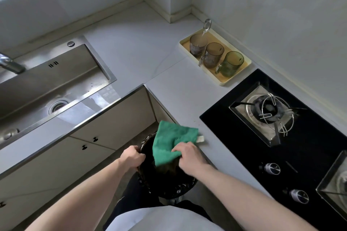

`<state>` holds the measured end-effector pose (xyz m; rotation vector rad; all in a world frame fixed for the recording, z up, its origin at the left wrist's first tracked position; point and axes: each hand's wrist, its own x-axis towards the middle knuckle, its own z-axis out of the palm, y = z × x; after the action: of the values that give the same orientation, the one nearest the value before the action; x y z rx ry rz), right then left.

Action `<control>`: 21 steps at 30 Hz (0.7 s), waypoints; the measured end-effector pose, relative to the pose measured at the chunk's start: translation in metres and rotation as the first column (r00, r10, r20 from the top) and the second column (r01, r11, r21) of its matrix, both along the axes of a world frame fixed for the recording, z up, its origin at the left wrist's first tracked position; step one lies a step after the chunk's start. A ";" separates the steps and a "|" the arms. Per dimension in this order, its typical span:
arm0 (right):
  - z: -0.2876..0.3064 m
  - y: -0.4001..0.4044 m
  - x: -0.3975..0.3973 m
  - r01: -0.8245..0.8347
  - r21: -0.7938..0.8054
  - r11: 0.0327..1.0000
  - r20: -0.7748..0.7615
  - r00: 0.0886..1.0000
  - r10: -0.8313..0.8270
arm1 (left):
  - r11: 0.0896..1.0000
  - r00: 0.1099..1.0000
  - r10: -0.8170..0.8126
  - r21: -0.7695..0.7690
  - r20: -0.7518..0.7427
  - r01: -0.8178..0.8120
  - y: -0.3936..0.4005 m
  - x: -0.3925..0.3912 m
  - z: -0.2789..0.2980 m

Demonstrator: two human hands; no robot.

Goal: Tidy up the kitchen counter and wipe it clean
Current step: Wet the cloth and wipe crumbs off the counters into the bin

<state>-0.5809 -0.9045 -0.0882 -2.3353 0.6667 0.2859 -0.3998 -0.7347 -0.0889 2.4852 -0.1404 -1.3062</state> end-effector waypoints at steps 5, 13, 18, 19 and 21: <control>0.019 0.016 -0.003 0.063 0.087 0.994 0.071 0.995 -0.069 | 1.000 1.000 -0.008 -0.005 -0.011 0.008 0.002 -0.001 0.001; 0.100 -0.077 -0.013 0.334 0.076 0.939 0.345 0.875 -0.339 | 1.000 1.000 -0.027 -0.003 0.015 0.027 0.005 -0.003 -0.001; 0.126 -0.121 -0.014 0.420 -0.002 0.907 0.456 0.808 -0.373 | 1.000 1.000 -0.010 -0.023 0.019 0.010 0.006 -0.007 -0.001; 0.123 -0.129 -0.012 0.438 -0.047 0.898 0.455 0.809 -0.371 | 1.000 1.000 -0.004 -0.027 0.022 0.004 0.006 -0.008 -0.001; 0.108 -0.142 -0.006 0.440 -0.143 0.886 0.392 0.847 -0.358 | 1.000 1.000 0.000 -0.031 0.027 0.001 0.006 -0.008 -0.001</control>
<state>-0.5870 -1.0463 0.0196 -2.2973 1.0215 -0.4209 -0.4078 -0.7282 -0.0902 2.4778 -0.1661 -1.2616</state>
